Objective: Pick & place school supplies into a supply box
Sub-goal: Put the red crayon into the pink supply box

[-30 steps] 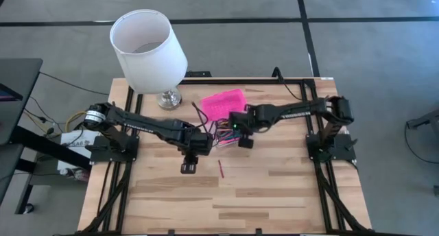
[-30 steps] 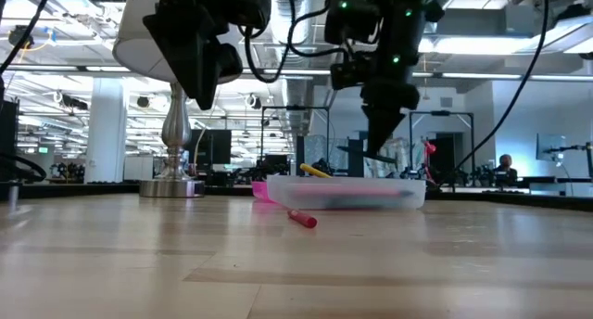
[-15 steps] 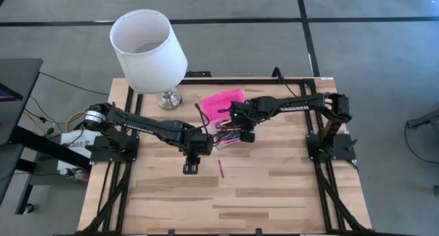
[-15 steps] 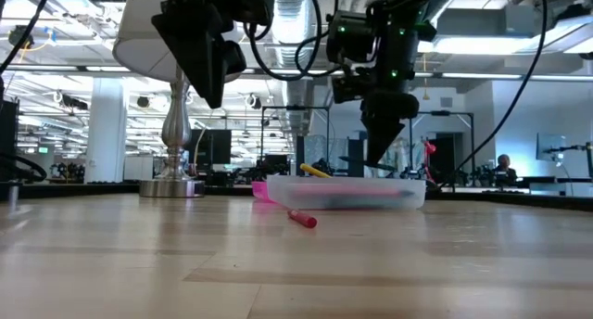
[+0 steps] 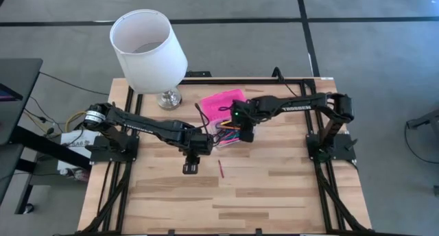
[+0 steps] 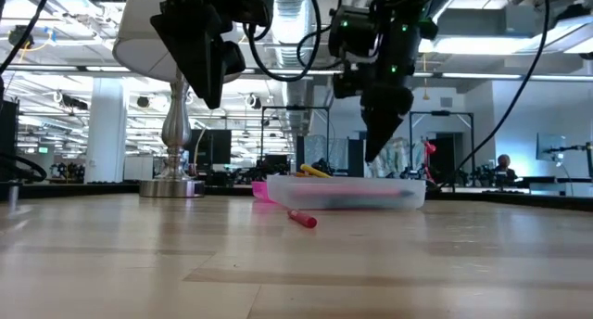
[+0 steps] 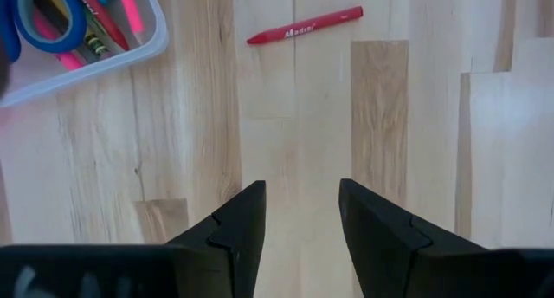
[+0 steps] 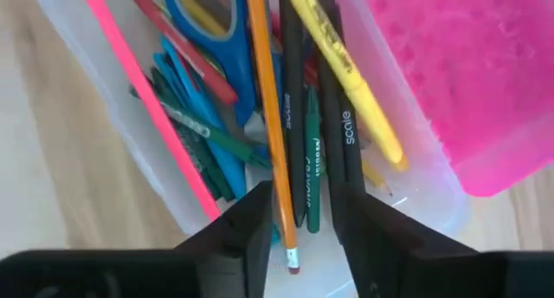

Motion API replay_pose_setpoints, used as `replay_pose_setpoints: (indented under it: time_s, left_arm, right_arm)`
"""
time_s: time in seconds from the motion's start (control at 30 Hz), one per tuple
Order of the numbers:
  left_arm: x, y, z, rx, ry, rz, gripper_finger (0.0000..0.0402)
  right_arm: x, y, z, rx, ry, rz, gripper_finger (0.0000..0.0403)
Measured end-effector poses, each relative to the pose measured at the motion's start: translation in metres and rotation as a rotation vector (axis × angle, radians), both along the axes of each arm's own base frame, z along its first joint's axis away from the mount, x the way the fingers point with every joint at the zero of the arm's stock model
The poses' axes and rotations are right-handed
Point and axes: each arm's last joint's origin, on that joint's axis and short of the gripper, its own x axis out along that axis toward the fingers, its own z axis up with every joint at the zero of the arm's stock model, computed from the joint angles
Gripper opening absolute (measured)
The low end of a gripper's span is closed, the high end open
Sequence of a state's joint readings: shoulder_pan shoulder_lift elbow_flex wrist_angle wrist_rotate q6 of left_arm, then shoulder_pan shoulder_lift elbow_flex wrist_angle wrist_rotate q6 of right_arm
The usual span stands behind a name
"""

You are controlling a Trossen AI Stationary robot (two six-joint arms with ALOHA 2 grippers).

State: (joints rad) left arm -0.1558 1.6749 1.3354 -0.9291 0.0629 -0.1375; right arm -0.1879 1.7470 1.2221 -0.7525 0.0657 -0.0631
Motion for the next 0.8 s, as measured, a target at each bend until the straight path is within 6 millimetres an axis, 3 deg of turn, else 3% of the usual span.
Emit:
replay_pose_setpoints:
  time_s: [0.4, 0.67, 0.8]
  left_arm:
    - [0.000, 0.000, 0.000, 0.011, -0.005, -0.042, 0.0141]
    - [0.000, 0.000, 0.000, -0.006, 0.003, 0.017, 0.0141]
    - [0.000, 0.000, 0.000, -0.022, 0.009, 0.070, 0.0141]
  right_arm:
    - [-0.019, 0.018, 0.054, 0.040, -0.192, -0.088, 0.0137]
    - [-0.030, 0.045, 0.076, 0.005, -0.272, -0.049, 0.0128]
    - [-0.045, 0.057, 0.079, -0.004, -0.318, -0.006, 0.0128]
